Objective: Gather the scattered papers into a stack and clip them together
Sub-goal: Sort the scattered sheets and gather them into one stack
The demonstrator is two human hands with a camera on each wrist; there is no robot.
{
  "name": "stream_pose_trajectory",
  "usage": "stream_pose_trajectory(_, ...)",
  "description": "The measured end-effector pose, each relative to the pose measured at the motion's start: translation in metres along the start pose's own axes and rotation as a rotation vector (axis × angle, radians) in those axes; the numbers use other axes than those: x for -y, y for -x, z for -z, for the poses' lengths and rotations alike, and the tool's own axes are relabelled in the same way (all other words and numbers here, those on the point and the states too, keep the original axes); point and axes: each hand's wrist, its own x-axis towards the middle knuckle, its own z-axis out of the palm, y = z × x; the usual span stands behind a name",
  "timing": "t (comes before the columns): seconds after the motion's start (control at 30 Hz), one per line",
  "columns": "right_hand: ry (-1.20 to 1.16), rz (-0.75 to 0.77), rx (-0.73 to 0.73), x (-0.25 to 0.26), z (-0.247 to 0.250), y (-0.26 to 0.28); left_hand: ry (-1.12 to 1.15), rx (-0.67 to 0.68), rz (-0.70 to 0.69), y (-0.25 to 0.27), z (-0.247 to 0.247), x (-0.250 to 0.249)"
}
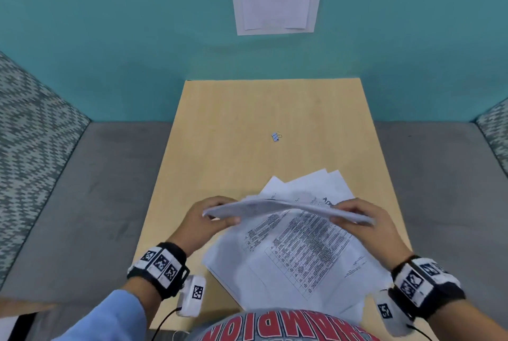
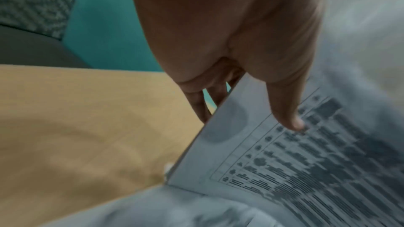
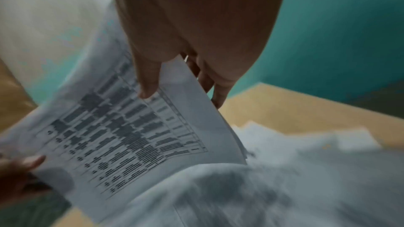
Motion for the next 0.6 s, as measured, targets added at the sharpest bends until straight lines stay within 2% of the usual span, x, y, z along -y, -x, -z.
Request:
stream_pose_trajectory(0.1, 0.184, -0.076, 0.076, -0.043, -0.004, -0.005, -0.221, 0.126, 0.005, -0.009, -0.006, 0.046)
stream_pose_trajectory(0.17, 0.308, -0.041, 0.056, -0.046, 0.000, -0.012, -0.312, 0.088, -0.051, -0.015, -0.004, 0.059)
stream_pose_trajectory(0.23, 0.317, -0.042, 0.039, -0.032, 0.008, -0.016, -0.306, 0.016, -0.070, -0.016, 0.000, 0.049)
stream_pose_trajectory(0.3, 0.327, -0.008, -0.038, -0.007, 0.016, -0.018, -0.283, -0.042, -0.088, -0.015, 0.004, 0.021)
stream_pose_trajectory(0.33, 0.373, 0.034, -0.096, 0.005, 0.019, -0.019, -0.300, -0.062, -0.124, -0.013, 0.007, 0.006)
stream_pose_trajectory(0.4, 0.537, 0.192, -0.168, 0.030, 0.020, -0.019, -0.398, -0.050, -0.282, -0.006, 0.013, -0.029)
stream_pose_trajectory(0.43, 0.614, 0.292, -0.146, 0.041, 0.013, -0.019, -0.464, -0.032, -0.370, -0.001, 0.015, -0.046)
stream_pose_trajectory(0.5, 0.679, 0.410, -0.005, 0.062, -0.011, -0.021, -0.584, 0.025, -0.485, 0.005, 0.014, -0.081)
stream_pose_trajectory(0.6, 0.518, 0.409, 0.200, 0.089, -0.050, -0.027, -0.846, 0.059, -0.620, 0.012, 0.000, -0.123)
